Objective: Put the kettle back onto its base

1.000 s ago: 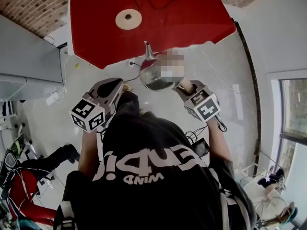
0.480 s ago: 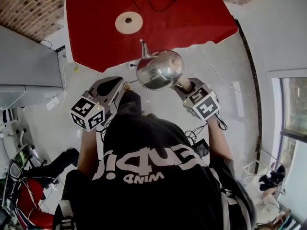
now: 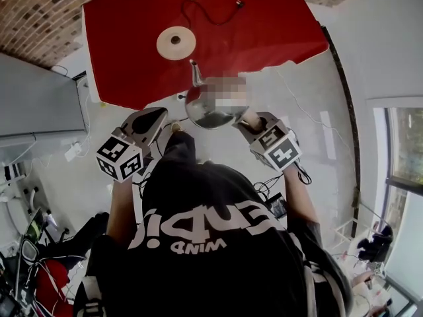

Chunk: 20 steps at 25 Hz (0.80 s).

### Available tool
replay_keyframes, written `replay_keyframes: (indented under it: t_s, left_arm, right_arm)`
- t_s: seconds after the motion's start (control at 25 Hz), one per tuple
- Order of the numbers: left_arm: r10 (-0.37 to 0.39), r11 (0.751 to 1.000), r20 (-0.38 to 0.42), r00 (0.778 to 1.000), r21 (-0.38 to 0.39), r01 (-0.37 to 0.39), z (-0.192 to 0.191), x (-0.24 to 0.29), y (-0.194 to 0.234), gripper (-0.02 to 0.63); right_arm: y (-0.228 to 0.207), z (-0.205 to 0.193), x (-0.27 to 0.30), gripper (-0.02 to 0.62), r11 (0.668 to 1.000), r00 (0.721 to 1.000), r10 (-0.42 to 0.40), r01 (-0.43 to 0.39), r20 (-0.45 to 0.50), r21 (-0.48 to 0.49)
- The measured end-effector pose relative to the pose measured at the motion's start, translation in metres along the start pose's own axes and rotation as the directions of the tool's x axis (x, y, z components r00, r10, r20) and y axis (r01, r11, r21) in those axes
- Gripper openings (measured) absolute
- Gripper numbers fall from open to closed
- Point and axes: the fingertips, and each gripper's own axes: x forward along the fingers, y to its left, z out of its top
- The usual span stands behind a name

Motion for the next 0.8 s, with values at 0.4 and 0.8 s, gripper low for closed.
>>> replay_keyframes:
  t_s: [0.4, 0.8]
  left_arm:
    - [-0.043, 0.999, -0.038, 0.998, -0.005, 0.043, 0.031, 0.015, 0.067, 0.009]
    - [-0.078, 0.997, -0.037, 0.996, 0.018, 0.079, 0.063, 0.029, 0.129, 0.009]
  right_arm:
    - [-0.041, 0.064, 0.025, 0.071, 0.998, 0.999, -0.037, 0.036, 0.022, 0.042]
    - [-0.072, 0.123, 0.039, 0.071, 0.992, 0.992, -0.114, 0.111, 0.052, 0.057]
